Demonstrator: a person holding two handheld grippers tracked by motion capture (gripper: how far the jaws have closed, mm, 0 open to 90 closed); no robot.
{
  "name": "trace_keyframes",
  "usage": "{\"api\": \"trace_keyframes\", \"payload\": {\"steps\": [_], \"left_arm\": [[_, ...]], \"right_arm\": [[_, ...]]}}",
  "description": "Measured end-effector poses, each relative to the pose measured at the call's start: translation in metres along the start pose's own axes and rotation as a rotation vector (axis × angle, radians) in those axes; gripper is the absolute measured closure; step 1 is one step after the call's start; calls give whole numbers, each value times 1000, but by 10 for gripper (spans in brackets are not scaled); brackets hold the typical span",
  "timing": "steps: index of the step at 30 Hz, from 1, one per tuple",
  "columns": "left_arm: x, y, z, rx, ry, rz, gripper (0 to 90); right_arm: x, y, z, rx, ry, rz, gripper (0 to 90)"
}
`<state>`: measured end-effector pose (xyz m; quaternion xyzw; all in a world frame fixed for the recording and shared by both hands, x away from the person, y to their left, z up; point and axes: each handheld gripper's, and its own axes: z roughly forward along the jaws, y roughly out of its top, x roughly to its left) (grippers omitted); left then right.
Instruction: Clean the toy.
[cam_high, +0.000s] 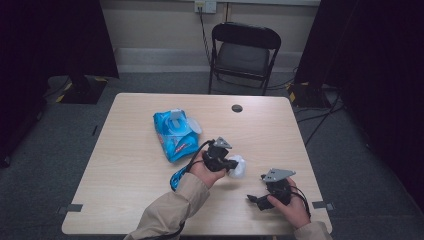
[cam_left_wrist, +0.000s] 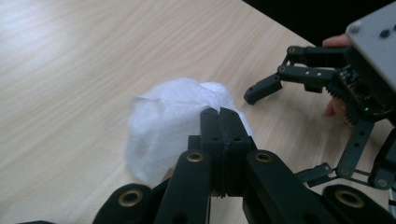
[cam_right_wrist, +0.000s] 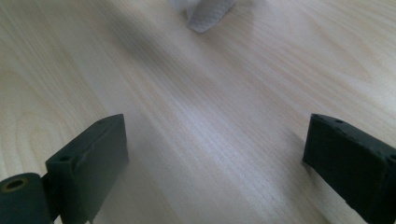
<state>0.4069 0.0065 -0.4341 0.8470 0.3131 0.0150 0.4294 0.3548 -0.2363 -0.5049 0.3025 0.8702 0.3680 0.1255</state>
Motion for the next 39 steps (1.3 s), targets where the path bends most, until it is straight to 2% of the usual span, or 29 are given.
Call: {"api": "trace_keyframes", "payload": {"steps": [4,10,12,21,24,26,27,28,30,33,36,39], "left_arm": [[-3,-7,11,15,-7,17,900],[-7,-15,22,30,-14,20,899],[-8,-17,25,38,-13,34,898],[-10,-24,32,55,-19,38,877],[-10,-25,31,61,-13,54,817],[-10,-26,30,61,-20,41,786],[-11,-26,30,63,-17,48,737],[-11,-27,29,61,-11,55,686],[-12,-27,26,70,21,74,578],[-12,-28,21,85,31,81,495],[-12,-29,15,94,44,97,458],[-9,-29,5,79,52,98,410]], "right_arm": [[0,0,0,0,0,0,54],[0,0,0,0,0,0,54],[0,0,0,0,1,-1,54],[0,0,0,0,0,2,55],[-2,-1,-2,0,3,4,69],[-3,-1,-4,-3,-2,6,135],[-4,-1,-6,-5,-3,4,163],[-5,-1,-7,-6,0,2,141],[-5,0,-9,-10,6,2,159],[-3,2,-12,-26,11,-16,158],[-1,6,-14,-34,9,-28,165],[0,10,-18,-56,14,-28,175]]}}
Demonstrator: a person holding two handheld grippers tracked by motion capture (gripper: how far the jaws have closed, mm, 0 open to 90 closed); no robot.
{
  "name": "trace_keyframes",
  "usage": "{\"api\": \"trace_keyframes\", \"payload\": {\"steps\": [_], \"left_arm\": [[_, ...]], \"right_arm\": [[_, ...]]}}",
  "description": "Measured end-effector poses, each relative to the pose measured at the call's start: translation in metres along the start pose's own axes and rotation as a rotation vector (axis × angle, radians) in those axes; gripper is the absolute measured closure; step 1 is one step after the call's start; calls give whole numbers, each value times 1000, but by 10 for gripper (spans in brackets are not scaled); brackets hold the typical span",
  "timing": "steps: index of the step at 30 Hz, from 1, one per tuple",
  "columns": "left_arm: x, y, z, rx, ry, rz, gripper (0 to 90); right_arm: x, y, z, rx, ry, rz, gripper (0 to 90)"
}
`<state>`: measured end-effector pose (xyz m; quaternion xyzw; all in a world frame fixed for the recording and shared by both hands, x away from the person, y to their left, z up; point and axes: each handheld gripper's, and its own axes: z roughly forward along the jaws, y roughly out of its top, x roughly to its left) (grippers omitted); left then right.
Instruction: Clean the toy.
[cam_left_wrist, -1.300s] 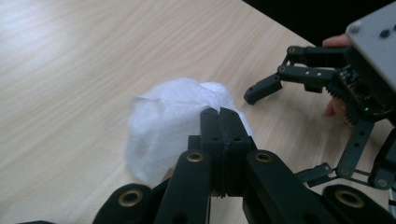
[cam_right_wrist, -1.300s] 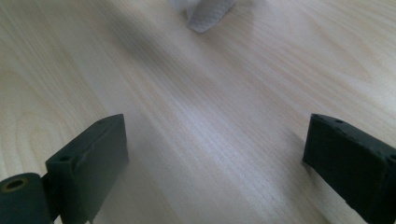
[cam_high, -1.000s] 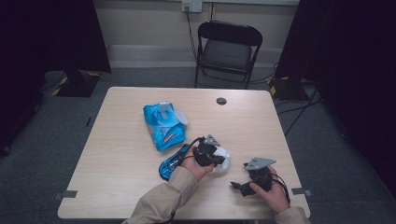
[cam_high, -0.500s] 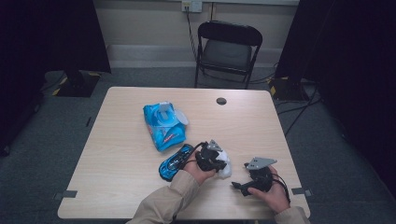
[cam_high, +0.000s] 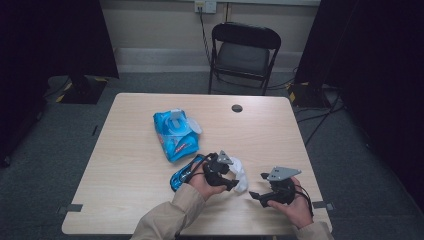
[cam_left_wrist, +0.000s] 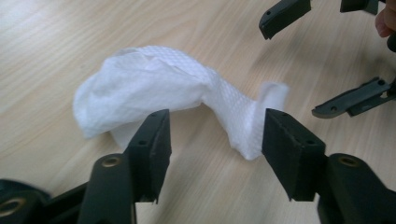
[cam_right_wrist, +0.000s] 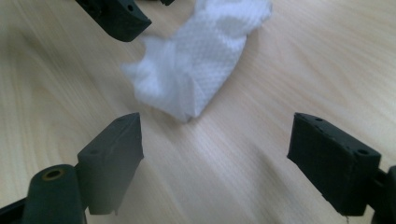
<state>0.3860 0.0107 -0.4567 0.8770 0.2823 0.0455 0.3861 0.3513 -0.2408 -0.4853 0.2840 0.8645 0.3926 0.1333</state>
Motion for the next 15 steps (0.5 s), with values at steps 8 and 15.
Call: {"api": "trace_keyframes", "payload": {"steps": [8,15], "left_arm": [[15,-9,-42,-44,48,6,311],[29,-36,-68,-53,71,2,271]], "right_arm": [[-2,27,-4,-65,17,-11,249],[-3,44,17,-23,33,-35,273]]}}
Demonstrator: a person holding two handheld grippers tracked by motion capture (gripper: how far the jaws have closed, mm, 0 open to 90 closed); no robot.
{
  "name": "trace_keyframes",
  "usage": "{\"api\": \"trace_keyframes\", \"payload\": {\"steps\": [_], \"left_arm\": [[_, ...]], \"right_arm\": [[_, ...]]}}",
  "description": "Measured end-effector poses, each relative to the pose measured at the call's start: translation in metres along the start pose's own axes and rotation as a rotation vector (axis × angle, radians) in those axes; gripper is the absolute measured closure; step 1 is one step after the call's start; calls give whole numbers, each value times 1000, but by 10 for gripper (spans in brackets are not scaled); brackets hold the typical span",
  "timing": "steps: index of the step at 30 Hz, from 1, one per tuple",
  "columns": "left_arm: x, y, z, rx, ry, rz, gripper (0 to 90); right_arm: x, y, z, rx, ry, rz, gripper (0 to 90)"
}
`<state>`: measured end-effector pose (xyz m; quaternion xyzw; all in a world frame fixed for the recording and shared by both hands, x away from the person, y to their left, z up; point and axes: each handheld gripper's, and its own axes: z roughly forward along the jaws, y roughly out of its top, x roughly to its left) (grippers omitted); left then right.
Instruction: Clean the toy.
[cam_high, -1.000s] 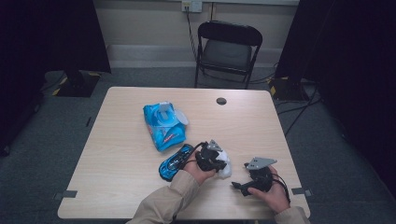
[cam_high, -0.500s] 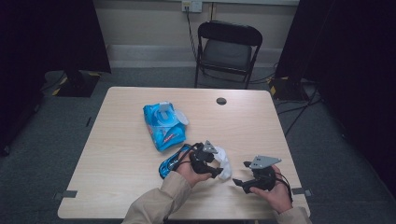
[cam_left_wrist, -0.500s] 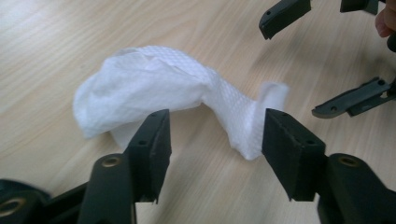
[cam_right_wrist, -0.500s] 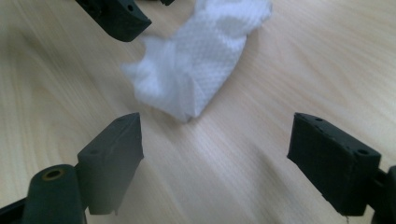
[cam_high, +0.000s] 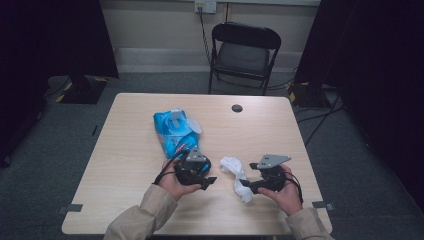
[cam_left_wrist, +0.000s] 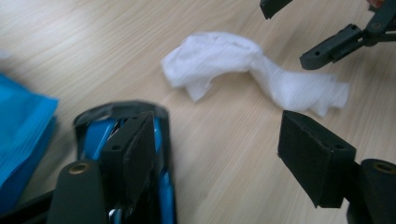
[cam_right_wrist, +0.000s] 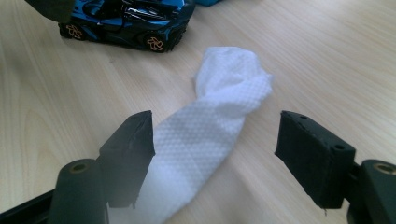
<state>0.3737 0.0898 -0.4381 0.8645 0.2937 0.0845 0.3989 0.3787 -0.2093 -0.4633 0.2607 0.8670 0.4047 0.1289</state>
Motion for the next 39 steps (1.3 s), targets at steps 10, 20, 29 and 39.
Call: {"api": "trace_keyframes", "payload": {"steps": [10,20,29,39], "left_arm": [[20,-39,-30,-3,54,-38,222],[32,-79,-39,8,106,-23,184],[33,-94,-26,27,106,3,171],[32,-90,-14,-4,125,-3,172]], "right_arm": [[1,5,26,53,31,-23,443],[3,5,27,33,15,44,784],[2,9,19,-2,20,117,888],[7,18,10,-36,78,135,895]]}}
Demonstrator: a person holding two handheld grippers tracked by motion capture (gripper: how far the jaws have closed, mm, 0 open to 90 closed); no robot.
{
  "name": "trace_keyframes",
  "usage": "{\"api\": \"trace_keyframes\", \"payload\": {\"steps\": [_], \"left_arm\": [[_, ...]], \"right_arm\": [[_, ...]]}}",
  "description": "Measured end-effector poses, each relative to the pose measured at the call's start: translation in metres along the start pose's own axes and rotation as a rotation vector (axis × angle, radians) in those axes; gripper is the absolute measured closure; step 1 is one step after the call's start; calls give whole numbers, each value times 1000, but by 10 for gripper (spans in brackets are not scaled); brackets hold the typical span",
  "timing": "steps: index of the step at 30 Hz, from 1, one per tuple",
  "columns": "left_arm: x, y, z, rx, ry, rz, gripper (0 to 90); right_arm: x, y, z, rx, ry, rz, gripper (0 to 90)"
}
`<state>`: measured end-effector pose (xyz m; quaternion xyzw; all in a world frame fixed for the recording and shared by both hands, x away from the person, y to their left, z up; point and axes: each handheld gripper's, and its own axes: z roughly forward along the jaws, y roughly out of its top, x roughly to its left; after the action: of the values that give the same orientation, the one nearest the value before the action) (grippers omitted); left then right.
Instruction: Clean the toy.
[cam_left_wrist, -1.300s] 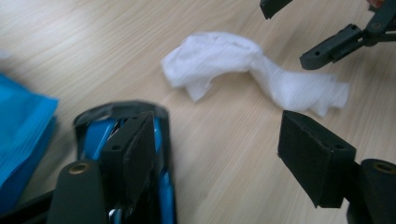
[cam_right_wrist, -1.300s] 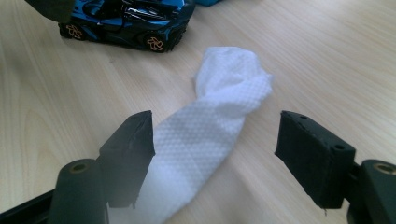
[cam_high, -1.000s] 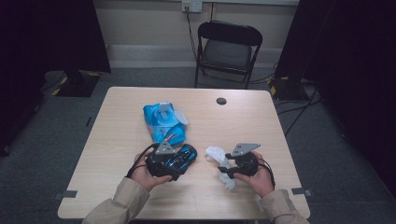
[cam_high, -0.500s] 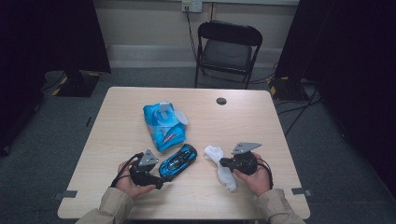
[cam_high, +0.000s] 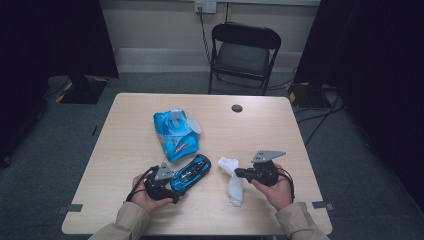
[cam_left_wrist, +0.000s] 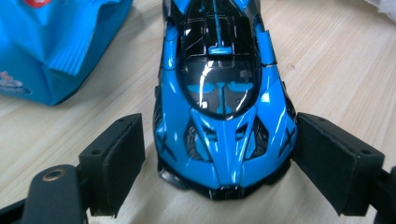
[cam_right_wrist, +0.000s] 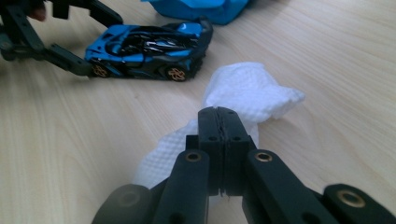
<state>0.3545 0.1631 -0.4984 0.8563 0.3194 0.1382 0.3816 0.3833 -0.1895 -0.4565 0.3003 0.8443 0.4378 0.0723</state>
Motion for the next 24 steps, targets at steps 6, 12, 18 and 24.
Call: {"api": "trace_keyframes", "payload": {"steps": [6,12,18,24], "left_arm": [[-1,0,6,-5,-13,1,237],[1,-1,7,-16,-27,-8,251],[2,-1,7,-18,-32,-7,251],[3,0,7,-13,-37,-5,251]], "right_arm": [[8,9,2,-13,52,-6,895],[16,9,8,7,83,-29,861],[17,0,15,1,-4,-97,477],[14,6,15,-10,-3,-167,353]]}}
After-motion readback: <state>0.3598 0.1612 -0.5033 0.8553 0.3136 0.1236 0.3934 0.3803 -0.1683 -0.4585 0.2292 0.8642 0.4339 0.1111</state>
